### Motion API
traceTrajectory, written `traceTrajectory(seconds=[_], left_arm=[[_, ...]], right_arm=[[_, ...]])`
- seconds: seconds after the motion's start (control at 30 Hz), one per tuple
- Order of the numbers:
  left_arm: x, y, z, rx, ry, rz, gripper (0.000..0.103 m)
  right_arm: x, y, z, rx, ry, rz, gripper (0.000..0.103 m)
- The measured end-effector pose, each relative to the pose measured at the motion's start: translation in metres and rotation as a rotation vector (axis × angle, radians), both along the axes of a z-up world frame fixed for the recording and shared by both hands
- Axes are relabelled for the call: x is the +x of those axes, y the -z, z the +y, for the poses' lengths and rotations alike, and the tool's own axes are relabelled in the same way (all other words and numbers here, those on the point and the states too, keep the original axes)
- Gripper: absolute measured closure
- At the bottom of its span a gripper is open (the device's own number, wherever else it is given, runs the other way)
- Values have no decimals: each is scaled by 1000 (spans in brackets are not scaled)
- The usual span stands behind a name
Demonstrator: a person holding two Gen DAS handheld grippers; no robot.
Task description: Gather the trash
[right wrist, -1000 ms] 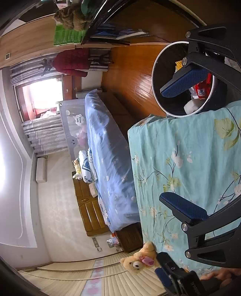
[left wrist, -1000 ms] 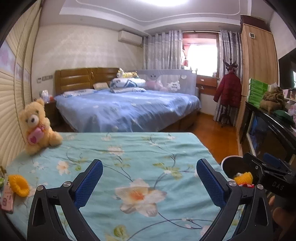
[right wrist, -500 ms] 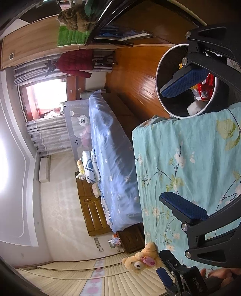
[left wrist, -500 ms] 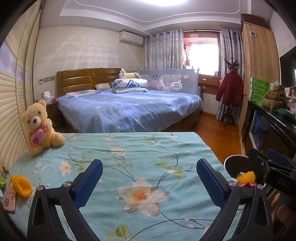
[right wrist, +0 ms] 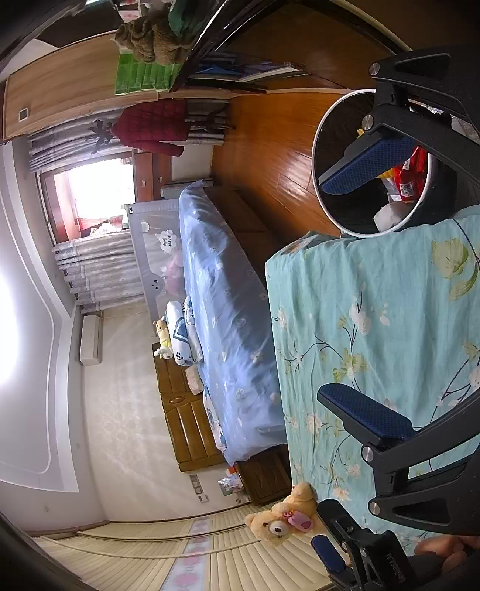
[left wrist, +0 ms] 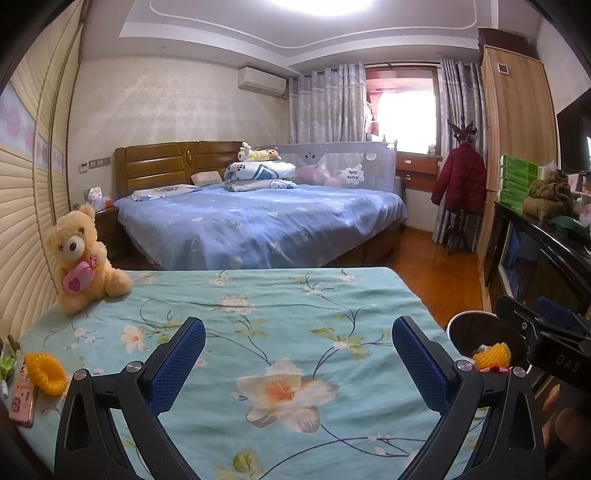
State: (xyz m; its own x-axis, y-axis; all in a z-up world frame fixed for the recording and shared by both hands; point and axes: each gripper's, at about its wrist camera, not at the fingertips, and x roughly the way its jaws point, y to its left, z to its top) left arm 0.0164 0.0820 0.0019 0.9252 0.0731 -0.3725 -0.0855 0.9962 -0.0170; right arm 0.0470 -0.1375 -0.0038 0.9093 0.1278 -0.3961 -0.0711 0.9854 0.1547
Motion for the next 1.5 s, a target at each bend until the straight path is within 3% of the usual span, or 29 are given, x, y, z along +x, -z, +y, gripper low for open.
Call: traceTrajectory(seconds=[0.6, 1.5], left_arm=[[1, 4, 0, 26, -3, -20, 1], [4, 4, 4, 6, 21, -2, 1]], right_arm=[[1, -2, 2, 9, -16, 13, 0], [0, -2, 5, 7, -27, 15, 0]])
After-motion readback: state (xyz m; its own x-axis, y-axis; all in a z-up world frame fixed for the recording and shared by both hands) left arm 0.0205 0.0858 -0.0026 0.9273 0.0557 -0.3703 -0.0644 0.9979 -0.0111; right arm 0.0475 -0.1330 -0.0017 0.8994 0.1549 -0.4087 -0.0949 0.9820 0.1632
